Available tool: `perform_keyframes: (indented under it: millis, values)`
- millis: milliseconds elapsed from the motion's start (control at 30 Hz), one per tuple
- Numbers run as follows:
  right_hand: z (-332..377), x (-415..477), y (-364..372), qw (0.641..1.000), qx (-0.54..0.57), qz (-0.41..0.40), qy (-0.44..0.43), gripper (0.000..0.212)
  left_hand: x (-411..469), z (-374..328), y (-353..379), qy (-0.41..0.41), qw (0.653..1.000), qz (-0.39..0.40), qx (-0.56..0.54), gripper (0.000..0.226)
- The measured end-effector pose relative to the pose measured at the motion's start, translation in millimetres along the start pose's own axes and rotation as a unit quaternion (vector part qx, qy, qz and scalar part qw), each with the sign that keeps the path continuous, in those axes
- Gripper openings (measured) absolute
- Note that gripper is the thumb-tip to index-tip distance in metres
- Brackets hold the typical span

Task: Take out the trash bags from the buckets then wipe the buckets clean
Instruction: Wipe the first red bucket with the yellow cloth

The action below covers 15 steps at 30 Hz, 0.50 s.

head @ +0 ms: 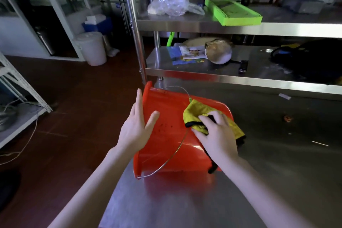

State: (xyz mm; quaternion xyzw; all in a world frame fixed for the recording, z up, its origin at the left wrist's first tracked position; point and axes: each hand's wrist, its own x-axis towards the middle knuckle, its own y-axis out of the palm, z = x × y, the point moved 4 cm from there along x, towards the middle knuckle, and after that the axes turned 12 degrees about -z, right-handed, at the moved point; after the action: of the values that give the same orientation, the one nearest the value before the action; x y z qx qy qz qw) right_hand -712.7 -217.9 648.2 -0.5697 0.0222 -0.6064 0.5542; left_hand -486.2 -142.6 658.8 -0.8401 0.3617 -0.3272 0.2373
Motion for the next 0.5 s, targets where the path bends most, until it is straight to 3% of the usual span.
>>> perform_keyframes:
  millis: [133, 233, 400, 500]
  values:
    - [36, 13, 5, 0.998, 0.060, -0.009, 0.035, 0.037, 0, 5, -7, 0.006, 0.998, 0.051, -0.033, 0.104]
    - [72, 34, 18, 0.990, 0.135, 0.006, 0.036, 0.036, 6, 4, -7, -0.034, 0.981, 0.108, -0.160, 0.113]
    - [101, 58, 44, 0.991, 0.121, 0.056, 0.033, 0.042, 13, 13, -12, -0.086, 0.969, 0.051, -0.227, 0.074]
    - [97, 48, 49, 0.995, 0.064, 0.070, 0.001, 0.050, 22, 6, -18, -0.061, 0.975, 0.013, -0.211, 0.067]
